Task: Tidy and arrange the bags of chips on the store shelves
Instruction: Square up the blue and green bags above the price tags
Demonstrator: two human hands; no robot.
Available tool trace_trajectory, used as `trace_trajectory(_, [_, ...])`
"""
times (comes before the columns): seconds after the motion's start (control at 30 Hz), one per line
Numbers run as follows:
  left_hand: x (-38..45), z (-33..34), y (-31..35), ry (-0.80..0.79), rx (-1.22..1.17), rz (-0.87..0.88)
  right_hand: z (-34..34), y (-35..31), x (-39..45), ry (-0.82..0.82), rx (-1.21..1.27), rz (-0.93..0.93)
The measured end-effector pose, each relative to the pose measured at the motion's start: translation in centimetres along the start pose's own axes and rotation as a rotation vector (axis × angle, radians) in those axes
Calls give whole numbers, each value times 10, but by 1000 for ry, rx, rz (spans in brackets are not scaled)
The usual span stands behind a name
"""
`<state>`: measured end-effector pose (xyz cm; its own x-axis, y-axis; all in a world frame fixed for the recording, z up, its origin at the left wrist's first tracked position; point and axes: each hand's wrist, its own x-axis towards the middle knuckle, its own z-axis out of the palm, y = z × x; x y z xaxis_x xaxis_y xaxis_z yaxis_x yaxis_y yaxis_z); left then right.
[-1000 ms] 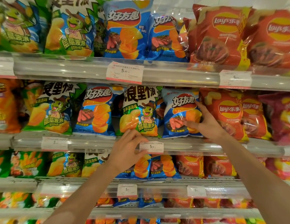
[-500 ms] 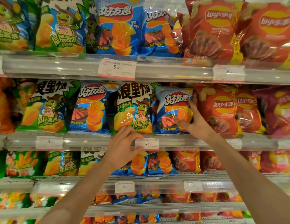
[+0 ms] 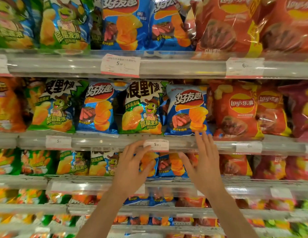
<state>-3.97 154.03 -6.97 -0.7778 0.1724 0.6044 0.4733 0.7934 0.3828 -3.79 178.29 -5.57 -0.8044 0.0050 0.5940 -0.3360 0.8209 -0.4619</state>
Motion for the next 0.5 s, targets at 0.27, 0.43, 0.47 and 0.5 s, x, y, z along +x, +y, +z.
trace_trajectory(0.27, [-94, 10, -6, -152, -74, -292, 40, 3, -116, -308, 131, 182])
trace_trajectory(0.43, [-103, 2, -21, -191, -141, -333, 52, 1, -136, -343, 102, 295])
trace_trajectory(0.47, [-102, -1, -26, -199, -148, -335, 55, -3, -136, -332, 94, 300])
trace_trajectory(0.5, [-99, -6, -33, -209, -154, -334, 57, -9, -136, -321, 88, 301])
